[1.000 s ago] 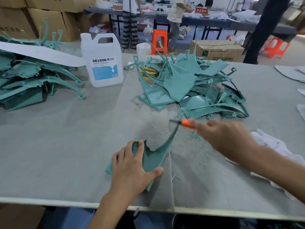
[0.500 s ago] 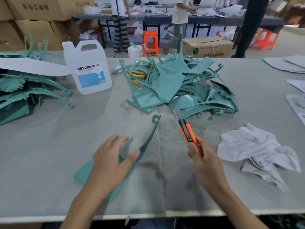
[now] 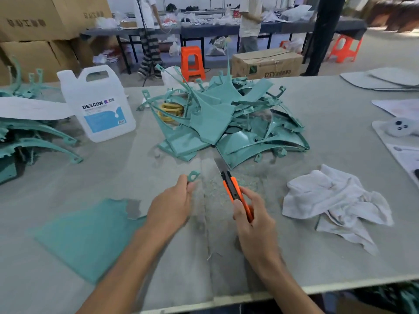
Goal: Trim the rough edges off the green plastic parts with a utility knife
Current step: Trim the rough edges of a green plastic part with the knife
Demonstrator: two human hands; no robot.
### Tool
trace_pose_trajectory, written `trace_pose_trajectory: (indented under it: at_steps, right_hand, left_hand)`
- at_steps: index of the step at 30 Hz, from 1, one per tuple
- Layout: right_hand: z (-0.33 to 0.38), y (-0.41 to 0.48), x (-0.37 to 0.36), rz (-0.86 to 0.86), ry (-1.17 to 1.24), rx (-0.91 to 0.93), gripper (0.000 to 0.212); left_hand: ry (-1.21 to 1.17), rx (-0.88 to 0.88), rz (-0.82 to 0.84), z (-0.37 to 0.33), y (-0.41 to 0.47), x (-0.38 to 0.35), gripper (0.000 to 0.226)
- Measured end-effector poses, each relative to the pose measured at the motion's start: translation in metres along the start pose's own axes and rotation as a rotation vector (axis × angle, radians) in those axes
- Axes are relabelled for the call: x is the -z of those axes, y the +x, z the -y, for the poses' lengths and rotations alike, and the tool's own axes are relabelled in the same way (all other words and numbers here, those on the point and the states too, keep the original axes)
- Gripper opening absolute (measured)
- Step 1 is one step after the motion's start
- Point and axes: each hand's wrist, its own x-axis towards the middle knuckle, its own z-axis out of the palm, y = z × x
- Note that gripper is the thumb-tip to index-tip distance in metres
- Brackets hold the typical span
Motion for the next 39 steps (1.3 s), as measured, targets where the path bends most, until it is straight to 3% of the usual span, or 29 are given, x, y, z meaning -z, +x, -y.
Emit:
trace_pose_trajectory:
  at_steps: [4,10,22,28,39]
  right_hand:
    - [0.003,-0.002,-0.003,-0.011,-0.132,0.046,0.031]
    - [0.008,-0.006,-0.012,-0.012,-0.436,0.223,0.027]
    - [0.005,-0.005,-0.015,0.126,-0.455,0.230,0.031]
    - [0.004,-0.004,-0.015,0.012,-0.465,0.228,0.025]
    - [0.006,-0.007,-0.015,0.013,-0.525,0.229,0.021]
  left_hand:
    - [0.303,-0.052,0.146,0.036,-0.003,0.005,0.025]
    - [0.346,-0.133,0.214,0.054,-0.002,-0.001,0.022]
    - [0.336,-0.188,0.147,0.064,-0.004,-0.007,0.021]
    - [0.320,-0.207,0.153,0.067,-0.004,-0.006,0.023]
    - [0.340,-0.197,0.195,0.063,-0.004,-0.003,0.023]
